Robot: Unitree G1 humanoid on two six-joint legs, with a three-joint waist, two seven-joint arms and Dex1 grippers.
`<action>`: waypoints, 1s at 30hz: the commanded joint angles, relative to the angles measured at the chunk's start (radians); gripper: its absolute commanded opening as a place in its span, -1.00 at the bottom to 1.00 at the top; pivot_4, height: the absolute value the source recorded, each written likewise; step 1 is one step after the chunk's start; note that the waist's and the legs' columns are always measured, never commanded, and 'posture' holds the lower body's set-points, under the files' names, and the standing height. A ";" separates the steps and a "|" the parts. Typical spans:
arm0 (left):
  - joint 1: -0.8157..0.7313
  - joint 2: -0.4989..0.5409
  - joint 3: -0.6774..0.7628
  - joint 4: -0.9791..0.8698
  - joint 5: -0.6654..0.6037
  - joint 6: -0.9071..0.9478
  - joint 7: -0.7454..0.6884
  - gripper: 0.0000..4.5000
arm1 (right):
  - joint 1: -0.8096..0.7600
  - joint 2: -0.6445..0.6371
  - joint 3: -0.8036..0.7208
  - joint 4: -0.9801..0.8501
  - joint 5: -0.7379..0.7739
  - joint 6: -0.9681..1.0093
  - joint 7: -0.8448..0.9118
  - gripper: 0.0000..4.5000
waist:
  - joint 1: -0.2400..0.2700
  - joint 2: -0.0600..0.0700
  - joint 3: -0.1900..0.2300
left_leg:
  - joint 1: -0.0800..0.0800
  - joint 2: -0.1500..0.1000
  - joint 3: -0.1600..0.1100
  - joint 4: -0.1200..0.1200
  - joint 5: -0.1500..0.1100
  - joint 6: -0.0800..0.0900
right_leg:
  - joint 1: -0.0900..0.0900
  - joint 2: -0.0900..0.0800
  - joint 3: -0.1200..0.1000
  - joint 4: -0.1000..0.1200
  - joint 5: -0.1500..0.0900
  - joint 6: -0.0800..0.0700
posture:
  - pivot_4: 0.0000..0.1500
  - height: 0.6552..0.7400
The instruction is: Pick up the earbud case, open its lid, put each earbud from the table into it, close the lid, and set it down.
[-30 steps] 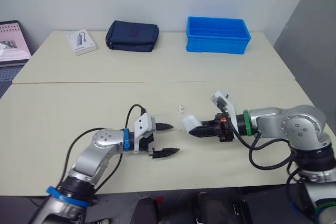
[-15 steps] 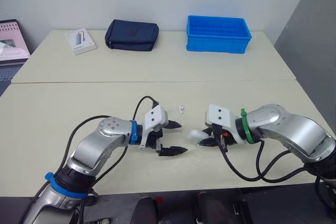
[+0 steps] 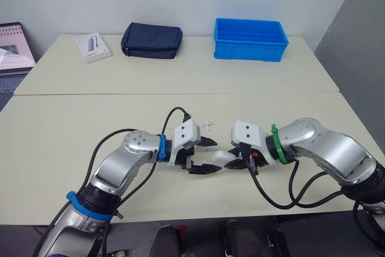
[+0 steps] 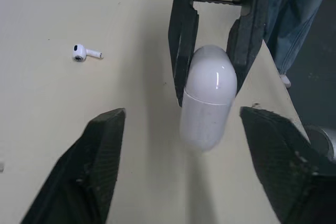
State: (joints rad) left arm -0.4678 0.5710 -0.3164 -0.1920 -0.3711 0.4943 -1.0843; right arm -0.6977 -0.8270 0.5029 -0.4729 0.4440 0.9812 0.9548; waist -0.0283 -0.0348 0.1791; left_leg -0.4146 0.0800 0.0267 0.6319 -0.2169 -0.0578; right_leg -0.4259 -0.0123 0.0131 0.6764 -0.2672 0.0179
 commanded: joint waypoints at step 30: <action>0.158 -0.090 0.153 0.015 -0.147 0.016 -0.003 -0.66 | 0.129 -0.117 -0.250 -0.118 -0.057 -0.283 0.084 0.61 | -0.001 0.000 0.000 | 0.001 0.000 -0.001 0.005 0.000 0.000 | 0.001 0.000 0.000 0.004 0.000 0.000 | 1.00 0.98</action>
State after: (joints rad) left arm -0.3184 0.4922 -0.1970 -0.1719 -0.4825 0.5448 -1.0811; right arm -0.5657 -0.9413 0.3010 -0.5389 0.3641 0.7359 1.0186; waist -0.0289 -0.0348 0.1791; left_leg -0.4141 0.0801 0.0259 0.6373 -0.2170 -0.0577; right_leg -0.4248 -0.0123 0.0130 0.6802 -0.2671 0.0179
